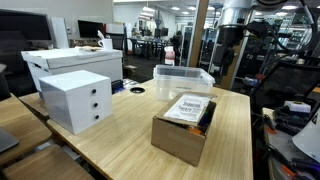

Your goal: Open the box completely

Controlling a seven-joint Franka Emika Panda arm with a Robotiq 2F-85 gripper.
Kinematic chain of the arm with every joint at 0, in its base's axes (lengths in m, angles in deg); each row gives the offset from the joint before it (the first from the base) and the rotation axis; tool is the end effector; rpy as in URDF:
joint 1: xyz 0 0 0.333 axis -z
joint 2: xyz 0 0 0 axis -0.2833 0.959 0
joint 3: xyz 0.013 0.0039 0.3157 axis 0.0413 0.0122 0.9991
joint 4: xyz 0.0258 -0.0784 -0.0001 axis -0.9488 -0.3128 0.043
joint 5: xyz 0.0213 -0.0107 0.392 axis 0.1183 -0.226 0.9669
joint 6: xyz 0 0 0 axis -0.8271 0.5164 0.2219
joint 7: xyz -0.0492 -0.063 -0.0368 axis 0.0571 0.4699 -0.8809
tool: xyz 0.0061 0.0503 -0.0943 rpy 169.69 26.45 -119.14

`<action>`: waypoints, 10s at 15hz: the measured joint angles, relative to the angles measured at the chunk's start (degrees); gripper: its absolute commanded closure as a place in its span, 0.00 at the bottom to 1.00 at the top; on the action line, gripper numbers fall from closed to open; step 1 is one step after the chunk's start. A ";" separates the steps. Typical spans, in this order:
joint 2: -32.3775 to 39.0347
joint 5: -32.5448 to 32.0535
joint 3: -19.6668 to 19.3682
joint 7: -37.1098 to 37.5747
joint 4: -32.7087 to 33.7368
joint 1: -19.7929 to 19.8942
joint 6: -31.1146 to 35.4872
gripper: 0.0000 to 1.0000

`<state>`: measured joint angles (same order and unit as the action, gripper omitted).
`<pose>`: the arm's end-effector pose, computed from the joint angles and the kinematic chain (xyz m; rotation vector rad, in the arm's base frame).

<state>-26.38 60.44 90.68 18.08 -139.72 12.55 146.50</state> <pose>0.3756 0.0460 0.3602 -3.0215 0.2625 0.0699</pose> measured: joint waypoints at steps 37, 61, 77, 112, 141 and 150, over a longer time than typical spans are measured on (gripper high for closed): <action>15.86 20.25 3.51 -14.95 -4.38 -11.31 19.22 0.97; 10.29 19.97 3.48 -15.54 -3.71 -11.45 19.39 0.97; 13.20 20.94 2.73 -15.43 -3.21 -11.22 18.98 0.97; 34.08 19.85 2.59 -21.25 27.92 -6.59 25.09 0.98; 39.17 -4.70 1.23 -2.24 53.96 -5.63 -18.79 0.00; 34.72 -4.70 1.40 -4.81 49.44 -5.26 -18.81 0.00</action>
<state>8.34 55.74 92.08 13.27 -90.27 7.28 127.69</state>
